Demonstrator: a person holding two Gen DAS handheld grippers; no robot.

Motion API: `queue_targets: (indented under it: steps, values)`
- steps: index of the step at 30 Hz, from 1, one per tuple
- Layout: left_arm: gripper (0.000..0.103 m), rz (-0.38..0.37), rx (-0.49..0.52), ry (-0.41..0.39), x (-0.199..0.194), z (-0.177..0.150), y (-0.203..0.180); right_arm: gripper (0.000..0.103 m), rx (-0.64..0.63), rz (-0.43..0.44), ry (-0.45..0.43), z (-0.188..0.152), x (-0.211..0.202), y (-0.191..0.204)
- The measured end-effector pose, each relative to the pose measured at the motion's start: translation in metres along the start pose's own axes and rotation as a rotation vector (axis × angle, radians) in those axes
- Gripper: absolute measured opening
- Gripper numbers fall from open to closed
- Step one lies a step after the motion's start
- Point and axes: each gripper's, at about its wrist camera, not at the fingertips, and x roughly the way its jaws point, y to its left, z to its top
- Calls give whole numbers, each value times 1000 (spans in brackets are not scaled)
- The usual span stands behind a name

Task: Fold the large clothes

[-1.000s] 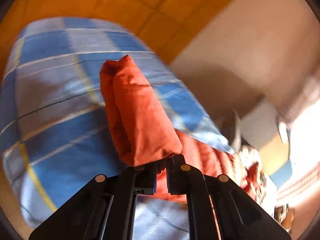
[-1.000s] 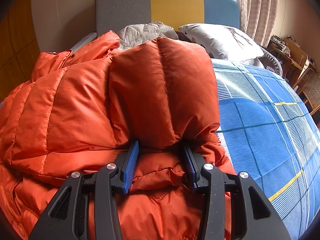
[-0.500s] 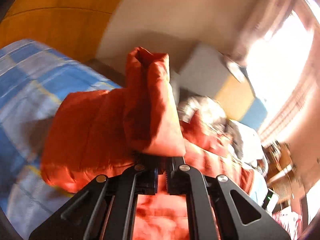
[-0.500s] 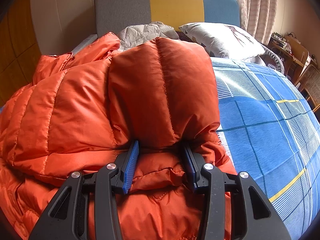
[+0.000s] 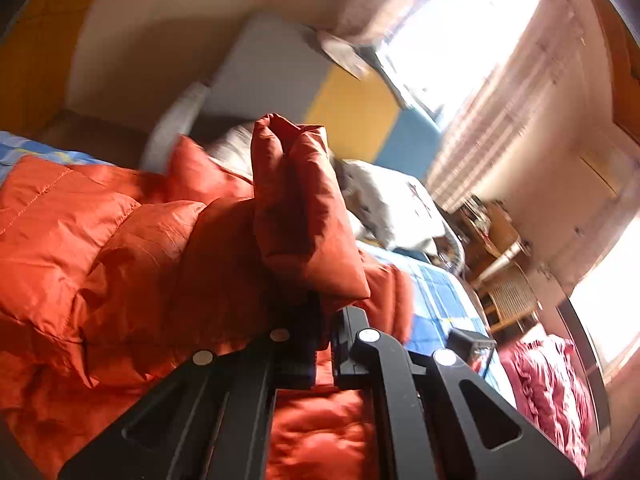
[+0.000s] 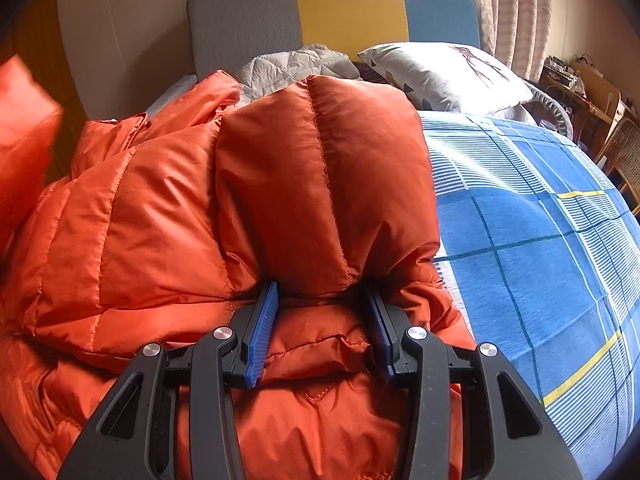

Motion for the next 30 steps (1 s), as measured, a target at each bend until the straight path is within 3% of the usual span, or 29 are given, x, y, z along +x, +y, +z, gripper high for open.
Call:
queue_targets:
  steps: [8,13,17,21,27,30]
  values:
    - [4,-100,33,119,48,-20,-23,43,19,25,-3,1,0,-5]
    - [6,-108,27,184,73,-34,-21,43,19,27,-3,0,0,-5]
    - [23,-126,25,195,74,-40,-16,43,18,26,-3,0,0,-5]
    - [67,-188,8,179,63,-41,-17,43,14,21,-2,0,-1,-5]
    - [64,-184,0,125,36,-37,-9,43,15,20,-1,0,0,-3]
    - [62,-116,-45,63,6,-33,22,43,8,11,0,0,-1,-1]
